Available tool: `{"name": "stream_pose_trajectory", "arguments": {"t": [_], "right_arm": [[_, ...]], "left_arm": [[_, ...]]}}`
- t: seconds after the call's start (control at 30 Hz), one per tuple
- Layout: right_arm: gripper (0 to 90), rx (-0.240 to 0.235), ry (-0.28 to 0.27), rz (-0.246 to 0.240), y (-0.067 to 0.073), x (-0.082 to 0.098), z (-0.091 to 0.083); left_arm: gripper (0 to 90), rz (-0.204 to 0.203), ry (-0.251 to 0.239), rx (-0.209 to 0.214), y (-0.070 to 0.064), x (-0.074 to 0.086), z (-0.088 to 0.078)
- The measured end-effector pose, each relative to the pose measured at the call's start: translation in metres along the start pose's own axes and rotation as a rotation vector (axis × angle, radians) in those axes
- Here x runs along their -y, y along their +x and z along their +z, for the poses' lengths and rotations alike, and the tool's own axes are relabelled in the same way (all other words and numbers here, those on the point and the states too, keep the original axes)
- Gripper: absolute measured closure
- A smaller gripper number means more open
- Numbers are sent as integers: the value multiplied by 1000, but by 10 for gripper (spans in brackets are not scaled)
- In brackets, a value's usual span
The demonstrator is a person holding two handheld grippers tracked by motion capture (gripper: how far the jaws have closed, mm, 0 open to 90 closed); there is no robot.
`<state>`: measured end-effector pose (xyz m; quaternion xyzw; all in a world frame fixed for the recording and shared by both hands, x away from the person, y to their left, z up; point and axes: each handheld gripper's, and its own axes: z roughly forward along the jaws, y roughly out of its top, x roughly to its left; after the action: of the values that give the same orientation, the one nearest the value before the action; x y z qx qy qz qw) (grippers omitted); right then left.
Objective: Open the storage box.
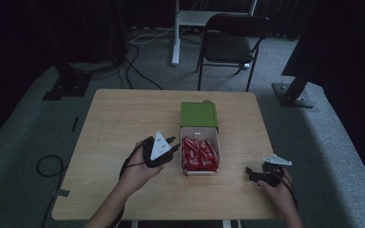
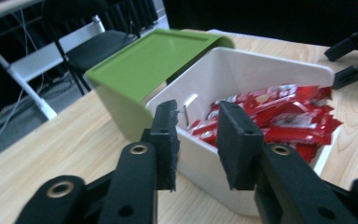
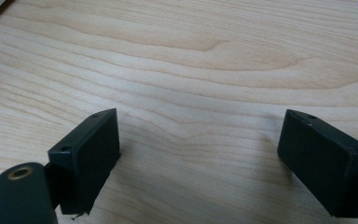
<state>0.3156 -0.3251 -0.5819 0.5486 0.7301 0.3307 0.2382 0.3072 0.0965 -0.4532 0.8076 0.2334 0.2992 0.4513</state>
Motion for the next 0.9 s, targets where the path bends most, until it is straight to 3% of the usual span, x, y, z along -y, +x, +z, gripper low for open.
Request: {"name": "stream_pose_trajectory", "arguments": {"t": [0.07,0.2,0.3,0.4,0.5,0.73,0.83,0.9], "right_arm": [[122,0,0,0,0,0,0],[121,0,-1,0,0,0,0],[121,-1,0,0,0,0,0],[122,0,0,0,0,0,0],[122,0,0,0,0,0,0],[122,0,0,0,0,0,0],[122,0,0,0,0,0,0],[122,0,0,-1,0,0,0]], "left_arm": [[678,-37,2,-18,7,6,-2],[664,-65,10,-40,16,14,-6],[613,-121,24,-55,26,27,-9],[581,-135,48,-74,31,37,-11],[523,-145,71,-84,35,43,-12],[406,-208,100,-113,43,55,-15],[370,-240,109,-117,46,60,-16],[327,-282,140,-112,51,74,-18]]}}
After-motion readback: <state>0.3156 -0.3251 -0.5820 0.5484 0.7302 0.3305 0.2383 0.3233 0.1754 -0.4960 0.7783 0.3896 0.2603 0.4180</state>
